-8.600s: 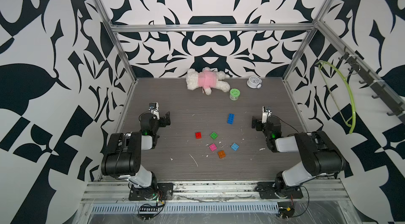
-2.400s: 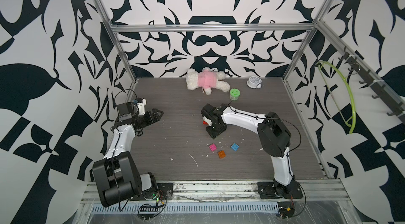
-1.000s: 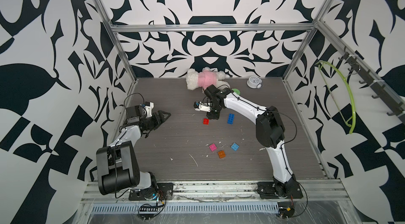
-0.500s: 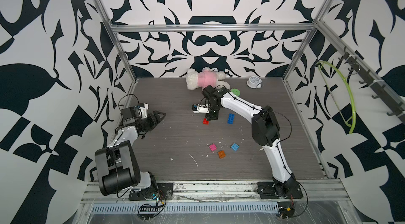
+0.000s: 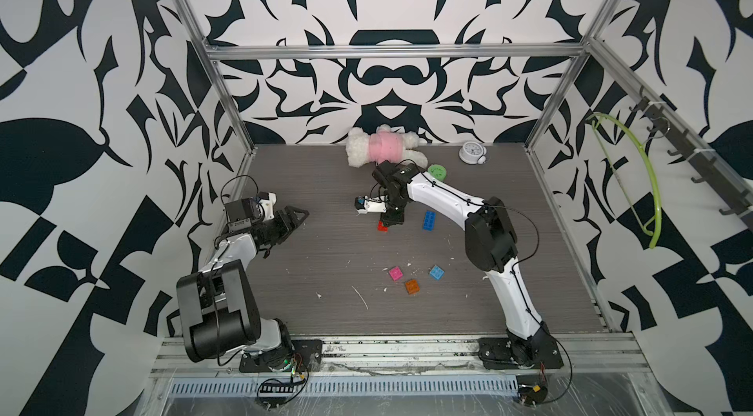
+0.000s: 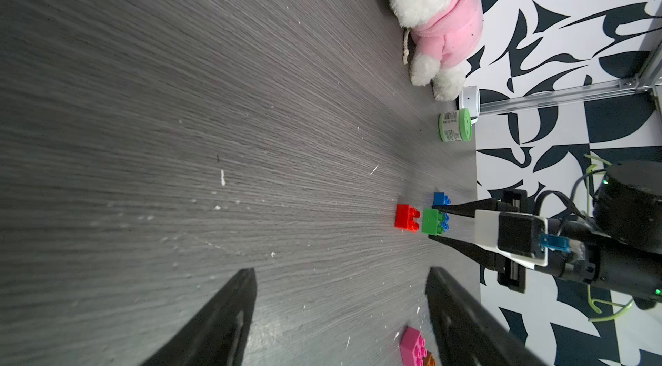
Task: Assemble the letter y with lego
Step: Assemble the lego brick with the lego brick.
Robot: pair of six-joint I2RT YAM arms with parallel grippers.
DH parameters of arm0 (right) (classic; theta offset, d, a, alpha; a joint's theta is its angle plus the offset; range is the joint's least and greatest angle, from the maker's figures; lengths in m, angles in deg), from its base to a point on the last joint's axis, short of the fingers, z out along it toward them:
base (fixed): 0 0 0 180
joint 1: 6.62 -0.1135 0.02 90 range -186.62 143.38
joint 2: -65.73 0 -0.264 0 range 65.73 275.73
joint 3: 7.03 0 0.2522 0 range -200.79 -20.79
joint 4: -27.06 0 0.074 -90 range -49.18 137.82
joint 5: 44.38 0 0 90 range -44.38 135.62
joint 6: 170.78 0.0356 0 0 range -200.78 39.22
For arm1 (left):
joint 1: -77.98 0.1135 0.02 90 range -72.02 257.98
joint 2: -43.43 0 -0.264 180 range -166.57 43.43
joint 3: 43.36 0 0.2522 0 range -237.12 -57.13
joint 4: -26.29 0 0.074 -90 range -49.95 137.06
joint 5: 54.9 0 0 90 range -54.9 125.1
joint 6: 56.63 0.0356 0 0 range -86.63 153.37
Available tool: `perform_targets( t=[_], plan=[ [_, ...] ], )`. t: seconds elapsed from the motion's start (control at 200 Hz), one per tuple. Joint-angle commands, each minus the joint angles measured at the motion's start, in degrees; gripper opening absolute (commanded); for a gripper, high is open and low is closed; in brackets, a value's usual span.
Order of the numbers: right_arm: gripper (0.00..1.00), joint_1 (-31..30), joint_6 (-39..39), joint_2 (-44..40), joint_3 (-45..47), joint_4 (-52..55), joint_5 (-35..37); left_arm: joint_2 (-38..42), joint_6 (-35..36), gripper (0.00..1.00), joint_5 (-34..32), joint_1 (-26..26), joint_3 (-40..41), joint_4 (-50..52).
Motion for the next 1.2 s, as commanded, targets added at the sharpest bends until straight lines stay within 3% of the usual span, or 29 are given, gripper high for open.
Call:
perform_targets(
  t=[0.0,0.425,0.845,1.195],
  plan=[
    [0.25,-0.4,-0.6,-0.1,-1.9,0.9,0.0,-0.4,1.2,0.79,0.1,0.1,-1.8,1.3],
    [0.23,-0.7,-2.1,1.0,-0.9,1.6,1.8,-0.4,1.3,0.79,0.1,0.1,-1.9,1.6],
    [0.19,-2.0,-8.9,3.2,-0.6,6.6,6.0,-0.7,1.5,0.79,0.1,0.2,-1.8,1.6],
    [0.16,-2.5,-4.4,7.1,-3.3,9.6,7.5,-0.5,1.6,0.79,-0.1,0.3,-2.0,2.0]
  ],
)
